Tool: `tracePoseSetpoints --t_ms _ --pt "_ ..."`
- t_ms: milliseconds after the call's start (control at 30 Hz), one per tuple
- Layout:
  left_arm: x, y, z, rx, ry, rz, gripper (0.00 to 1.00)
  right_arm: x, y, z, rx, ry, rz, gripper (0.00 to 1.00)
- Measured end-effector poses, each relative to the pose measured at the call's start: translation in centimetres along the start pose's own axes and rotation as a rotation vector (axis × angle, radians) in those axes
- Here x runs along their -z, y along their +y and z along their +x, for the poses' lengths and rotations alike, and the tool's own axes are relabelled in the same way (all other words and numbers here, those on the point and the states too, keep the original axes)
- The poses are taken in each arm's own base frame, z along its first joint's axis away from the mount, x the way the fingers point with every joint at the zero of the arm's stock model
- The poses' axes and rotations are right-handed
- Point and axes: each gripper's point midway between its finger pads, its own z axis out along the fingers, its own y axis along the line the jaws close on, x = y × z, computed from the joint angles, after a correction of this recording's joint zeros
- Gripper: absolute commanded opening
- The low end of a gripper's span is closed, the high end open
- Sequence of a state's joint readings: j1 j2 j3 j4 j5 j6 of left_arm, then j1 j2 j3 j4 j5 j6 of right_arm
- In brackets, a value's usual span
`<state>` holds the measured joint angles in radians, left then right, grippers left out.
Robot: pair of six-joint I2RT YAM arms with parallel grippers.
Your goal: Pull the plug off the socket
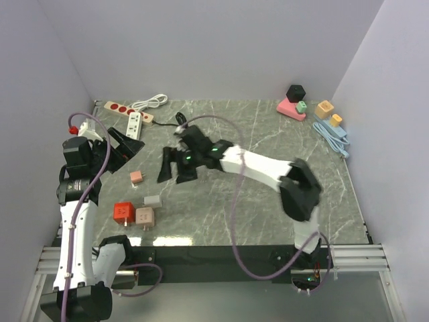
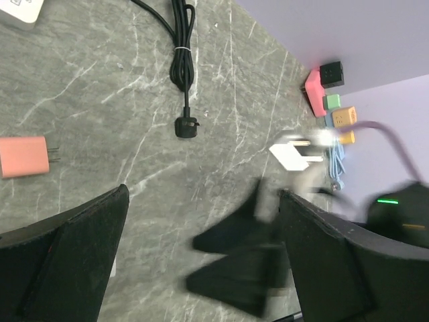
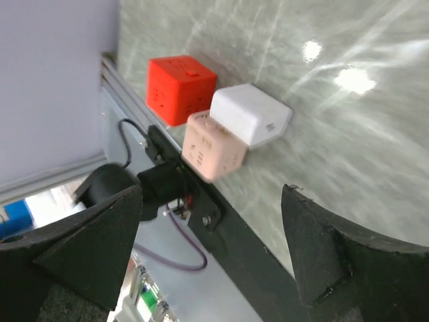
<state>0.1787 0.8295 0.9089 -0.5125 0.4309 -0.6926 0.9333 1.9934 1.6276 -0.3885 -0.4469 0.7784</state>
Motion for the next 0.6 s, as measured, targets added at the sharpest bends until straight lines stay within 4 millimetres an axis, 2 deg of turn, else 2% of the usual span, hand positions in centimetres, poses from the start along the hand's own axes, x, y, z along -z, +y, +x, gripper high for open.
tracePoseSetpoints --t_ms 67,167,200,267,333,433,567,600 --pt "0.0 -0.2 0.1 -0.001 0.006 0.010 0.99 4.0 -0.2 -1.2 0.007 -0.081 -0.010 0.90" --pt "-0.2 -0.5 0.3 -0.005 0.021 0.037 0.99 10.4 -1.8 -3.3 0.004 -0.219 0.023 0.90" --pt "-0.4 -0.6 0.5 -0.004 0.034 0.047 0.99 11.8 -2.6 -4.0 0.002 -0.257 0.042 0.91" --pt "-0.9 -0.6 1.3 -0.001 0.068 0.063 0.99 15.4 -5.3 -5.8 -0.019 -0.351 0.111 0.91" --pt "-1.5 -0.7 2.6 0.002 0.123 0.075 0.99 18.3 -8.8 -7.1 -0.064 -0.423 0.196 0.90" --pt "-2.4 -1.5 4.8 -0.012 0.212 0.097 0.99 22.7 -15.6 -8.4 -0.181 -0.511 0.363 0.93" --pt "-3.3 -3.8 8.1 -0.064 0.318 0.167 0.99 29.0 -24.4 -9.7 -0.355 -0.607 0.608 0.96" --pt "-3.5 -4.3 8.9 -0.073 0.343 0.181 0.99 30.3 -25.8 -10.0 -0.389 -0.625 0.652 0.96"
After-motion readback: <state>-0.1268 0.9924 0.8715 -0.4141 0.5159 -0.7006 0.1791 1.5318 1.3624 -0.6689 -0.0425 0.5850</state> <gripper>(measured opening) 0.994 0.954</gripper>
